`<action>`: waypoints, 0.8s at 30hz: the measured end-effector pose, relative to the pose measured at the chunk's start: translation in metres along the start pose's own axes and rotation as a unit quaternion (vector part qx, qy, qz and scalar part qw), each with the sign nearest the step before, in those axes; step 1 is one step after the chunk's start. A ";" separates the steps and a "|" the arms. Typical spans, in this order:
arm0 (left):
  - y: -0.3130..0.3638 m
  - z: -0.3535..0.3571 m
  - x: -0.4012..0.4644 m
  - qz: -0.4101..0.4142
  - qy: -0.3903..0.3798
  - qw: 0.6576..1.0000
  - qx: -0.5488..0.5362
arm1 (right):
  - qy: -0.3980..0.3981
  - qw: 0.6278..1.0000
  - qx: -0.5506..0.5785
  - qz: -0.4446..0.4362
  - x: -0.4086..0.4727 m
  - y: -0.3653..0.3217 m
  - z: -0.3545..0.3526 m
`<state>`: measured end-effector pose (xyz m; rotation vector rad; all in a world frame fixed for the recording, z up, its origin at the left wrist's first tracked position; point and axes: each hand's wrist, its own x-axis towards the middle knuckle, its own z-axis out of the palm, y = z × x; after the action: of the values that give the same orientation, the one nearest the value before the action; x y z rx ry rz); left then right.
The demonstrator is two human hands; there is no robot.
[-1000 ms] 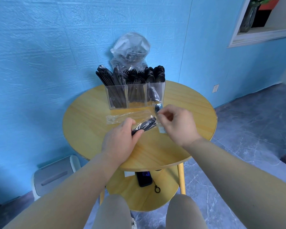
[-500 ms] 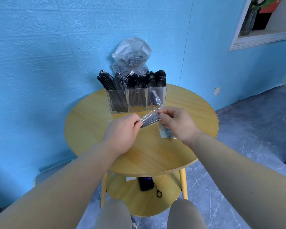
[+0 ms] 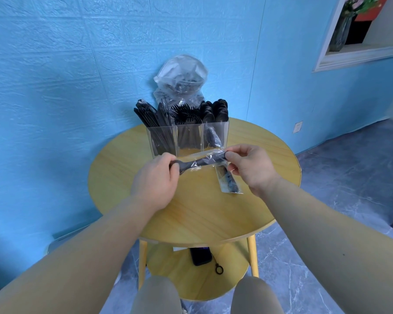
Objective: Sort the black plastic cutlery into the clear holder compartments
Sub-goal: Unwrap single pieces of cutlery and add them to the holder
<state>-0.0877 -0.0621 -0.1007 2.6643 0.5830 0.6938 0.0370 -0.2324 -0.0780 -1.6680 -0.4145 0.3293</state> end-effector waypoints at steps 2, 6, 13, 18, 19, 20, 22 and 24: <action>-0.008 0.001 -0.001 0.001 0.008 1.000 -0.006 | 0.027 0.999 0.012 0.013 0.003 0.002 -0.002; -0.013 0.000 0.002 -0.028 0.039 0.998 -0.032 | 0.025 0.997 0.048 0.052 0.006 0.005 -0.004; -0.021 0.000 0.006 -0.050 0.055 0.996 -0.056 | -0.001 0.992 0.092 0.083 0.010 0.005 -0.007; -0.025 -0.004 0.003 -0.053 0.027 0.994 0.096 | 0.080 0.986 0.107 0.104 0.017 0.009 -0.016; -0.023 -0.004 0.003 -0.026 0.034 0.993 0.113 | 0.076 0.986 0.104 0.104 0.017 0.010 -0.016; -0.018 -0.003 0.003 0.014 0.040 0.993 0.107 | 0.070 0.987 0.100 0.103 0.016 0.011 -0.015; -0.007 0.002 0.004 0.100 0.003 0.991 0.092 | 0.065 0.989 0.091 0.100 0.015 0.012 -0.012; -0.002 0.010 0.006 0.122 -0.077 0.985 0.096 | 0.088 0.989 0.080 0.092 0.014 0.011 -0.012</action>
<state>-0.0782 -0.0601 -0.1076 2.9698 0.2970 0.5080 0.0560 -0.2378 -0.0868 -1.5661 -0.0989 0.3398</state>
